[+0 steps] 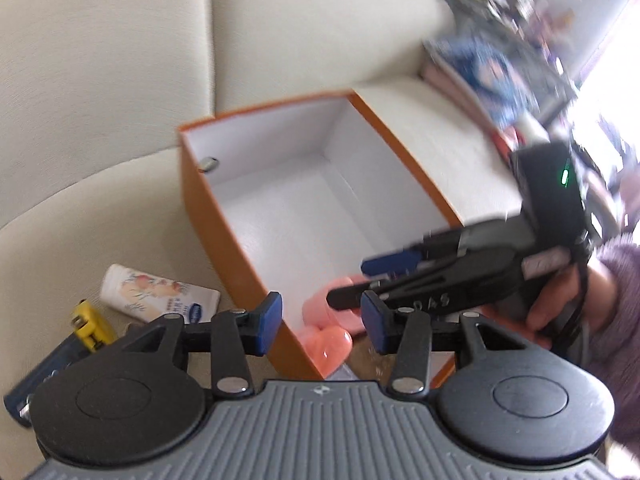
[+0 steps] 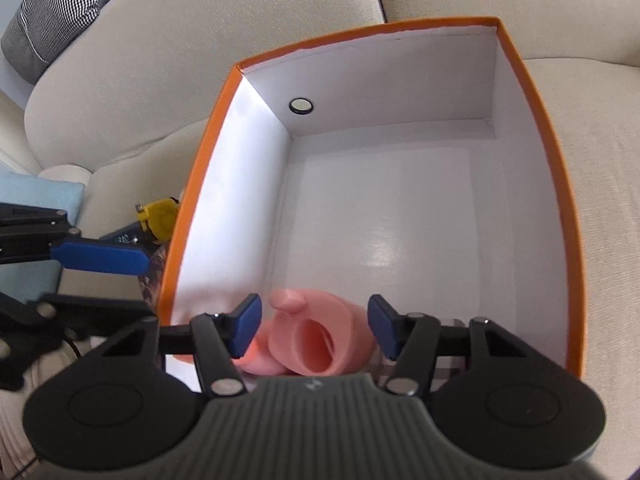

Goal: Organize rigid objects
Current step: 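Reach the left tool to the photo card box while the right tool approaches the lotion tube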

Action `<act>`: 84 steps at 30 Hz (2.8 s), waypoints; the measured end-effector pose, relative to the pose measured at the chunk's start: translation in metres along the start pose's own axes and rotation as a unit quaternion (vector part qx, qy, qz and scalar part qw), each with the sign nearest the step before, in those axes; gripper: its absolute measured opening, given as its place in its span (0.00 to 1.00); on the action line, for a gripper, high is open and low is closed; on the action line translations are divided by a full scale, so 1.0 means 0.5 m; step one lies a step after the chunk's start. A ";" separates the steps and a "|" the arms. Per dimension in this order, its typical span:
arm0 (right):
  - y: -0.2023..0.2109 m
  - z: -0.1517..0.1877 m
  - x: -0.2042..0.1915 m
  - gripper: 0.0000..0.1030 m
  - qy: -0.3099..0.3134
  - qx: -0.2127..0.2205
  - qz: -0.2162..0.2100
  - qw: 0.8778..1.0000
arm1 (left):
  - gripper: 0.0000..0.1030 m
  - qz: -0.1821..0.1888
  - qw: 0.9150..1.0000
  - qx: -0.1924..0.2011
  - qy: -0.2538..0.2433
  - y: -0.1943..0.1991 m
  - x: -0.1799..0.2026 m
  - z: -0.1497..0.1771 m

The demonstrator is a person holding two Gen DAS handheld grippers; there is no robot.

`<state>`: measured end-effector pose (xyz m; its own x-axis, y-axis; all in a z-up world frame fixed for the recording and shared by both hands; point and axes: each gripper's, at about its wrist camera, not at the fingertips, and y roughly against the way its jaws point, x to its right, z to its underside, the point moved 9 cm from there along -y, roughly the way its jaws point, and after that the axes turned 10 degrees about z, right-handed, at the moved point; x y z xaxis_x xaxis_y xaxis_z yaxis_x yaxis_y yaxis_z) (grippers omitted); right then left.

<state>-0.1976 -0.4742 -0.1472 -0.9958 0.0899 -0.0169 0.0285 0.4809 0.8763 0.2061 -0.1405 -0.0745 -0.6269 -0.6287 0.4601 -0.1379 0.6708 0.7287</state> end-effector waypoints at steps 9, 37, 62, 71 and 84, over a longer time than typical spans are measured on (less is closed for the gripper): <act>-0.015 0.003 -0.016 0.47 0.040 -0.002 0.030 0.999 | 0.52 -0.015 0.996 0.049 0.073 -0.010 -0.036 -0.016; 0.178 -0.015 -0.163 0.59 0.033 0.132 0.031 0.990 | 0.47 -0.100 0.978 0.118 0.137 0.170 -0.102 0.072; -0.101 -0.001 -0.380 0.36 0.139 -0.024 0.061 0.988 | 0.45 -0.067 0.989 0.028 0.130 0.048 -0.305 0.130; -0.185 0.011 -0.352 0.21 0.188 -0.080 0.101 0.974 | 0.53 -0.043 0.990 -0.016 0.135 -0.047 -0.338 0.130; -0.236 0.016 -0.364 0.11 0.204 -0.089 0.112 0.968 | 0.52 -0.029 0.977 -0.003 0.213 -0.071 -0.358 0.156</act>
<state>-0.0190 -0.5404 -0.2516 -0.9187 -0.1947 0.3437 0.2695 0.3271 0.9057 0.2636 -0.0211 -0.2223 -0.2426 -0.7735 0.5856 -0.1587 0.6271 0.7626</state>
